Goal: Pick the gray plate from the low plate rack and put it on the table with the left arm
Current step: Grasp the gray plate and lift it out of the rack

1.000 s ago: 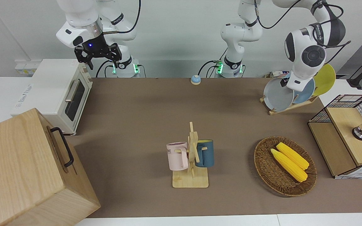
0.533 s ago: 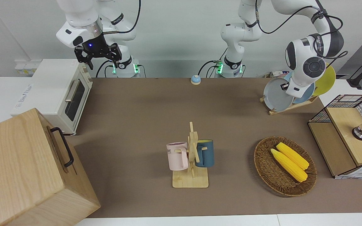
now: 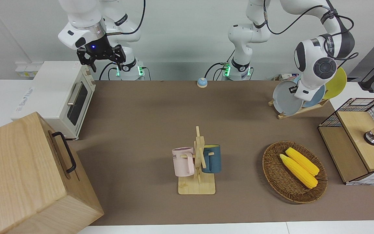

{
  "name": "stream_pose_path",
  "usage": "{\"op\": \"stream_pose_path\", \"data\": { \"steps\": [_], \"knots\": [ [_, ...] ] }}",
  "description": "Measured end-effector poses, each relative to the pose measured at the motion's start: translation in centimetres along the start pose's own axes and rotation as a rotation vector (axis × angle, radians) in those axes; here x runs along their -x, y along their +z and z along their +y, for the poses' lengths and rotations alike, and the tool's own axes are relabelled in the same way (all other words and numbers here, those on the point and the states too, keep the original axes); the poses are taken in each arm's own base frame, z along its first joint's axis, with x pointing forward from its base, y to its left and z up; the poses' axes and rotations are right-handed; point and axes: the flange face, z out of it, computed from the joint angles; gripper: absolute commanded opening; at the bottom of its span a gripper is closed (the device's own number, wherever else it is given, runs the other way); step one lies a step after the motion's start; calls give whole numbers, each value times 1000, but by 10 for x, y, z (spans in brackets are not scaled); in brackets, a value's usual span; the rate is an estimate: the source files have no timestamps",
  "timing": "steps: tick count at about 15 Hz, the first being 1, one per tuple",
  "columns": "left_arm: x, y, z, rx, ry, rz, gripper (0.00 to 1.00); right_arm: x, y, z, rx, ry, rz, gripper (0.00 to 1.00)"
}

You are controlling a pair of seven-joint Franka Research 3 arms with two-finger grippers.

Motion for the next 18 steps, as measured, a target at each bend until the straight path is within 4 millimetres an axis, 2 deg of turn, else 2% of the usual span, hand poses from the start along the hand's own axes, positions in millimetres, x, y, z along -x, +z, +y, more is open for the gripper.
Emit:
{"op": "stream_pose_path", "data": {
  "steps": [2,6,11,18],
  "knots": [
    [1,-9,-3,2,-5,17,0,0,0,0,0,0,0,990],
    [11,-44,-10,0,-21,43,0,0,0,0,0,0,0,987],
    [27,-77,-4,8,-12,57,0,0,0,0,0,0,0,990],
    [41,-101,50,378,78,53,0,0,0,0,0,0,0,990]
  ]
}}
